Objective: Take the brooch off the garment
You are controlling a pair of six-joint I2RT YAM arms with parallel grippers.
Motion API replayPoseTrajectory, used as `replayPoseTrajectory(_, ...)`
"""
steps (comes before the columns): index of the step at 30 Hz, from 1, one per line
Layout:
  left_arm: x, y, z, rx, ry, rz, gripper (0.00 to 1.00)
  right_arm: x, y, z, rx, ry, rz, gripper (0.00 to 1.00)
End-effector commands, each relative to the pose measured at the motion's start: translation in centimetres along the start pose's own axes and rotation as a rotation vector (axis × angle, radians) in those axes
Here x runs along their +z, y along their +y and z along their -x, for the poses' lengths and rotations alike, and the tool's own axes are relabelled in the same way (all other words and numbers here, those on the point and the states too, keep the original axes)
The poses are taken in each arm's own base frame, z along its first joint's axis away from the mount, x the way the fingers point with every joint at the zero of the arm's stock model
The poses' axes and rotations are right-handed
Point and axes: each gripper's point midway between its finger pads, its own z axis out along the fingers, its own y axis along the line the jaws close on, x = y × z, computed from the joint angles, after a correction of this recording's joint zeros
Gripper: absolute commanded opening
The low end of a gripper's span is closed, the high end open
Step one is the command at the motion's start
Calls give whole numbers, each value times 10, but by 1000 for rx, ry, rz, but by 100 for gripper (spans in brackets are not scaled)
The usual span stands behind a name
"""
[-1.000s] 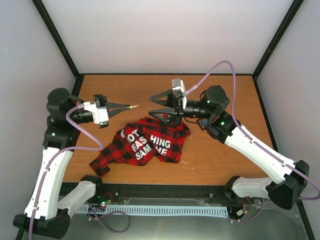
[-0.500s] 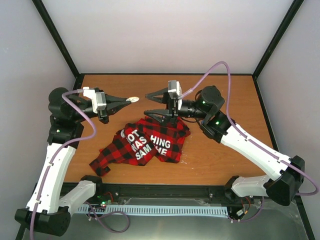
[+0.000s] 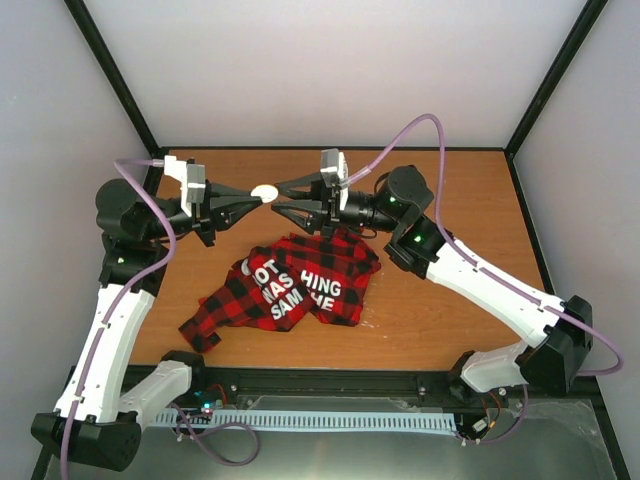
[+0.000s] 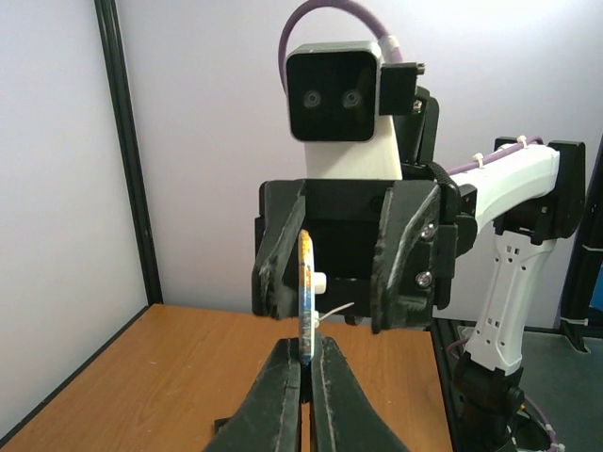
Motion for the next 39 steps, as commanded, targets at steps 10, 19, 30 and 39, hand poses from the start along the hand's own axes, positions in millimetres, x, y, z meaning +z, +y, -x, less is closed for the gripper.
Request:
replayPoseTrajectory(10,1,1,2,-3,-5,9,1,15,-5,15,27,-56,-3,28)
replayPoseTrajectory(19,1,1,-1,18,3,10,1,17,-7,14,40,-56,-6,16)
replayPoseTrajectory(30,0,0,0,38,2,10,1,22,-12,4,78,-20,-13,12)
replayPoseTrajectory(39,0,0,1,46,2,11,1,24,-17,-4,93,9,-32,12)
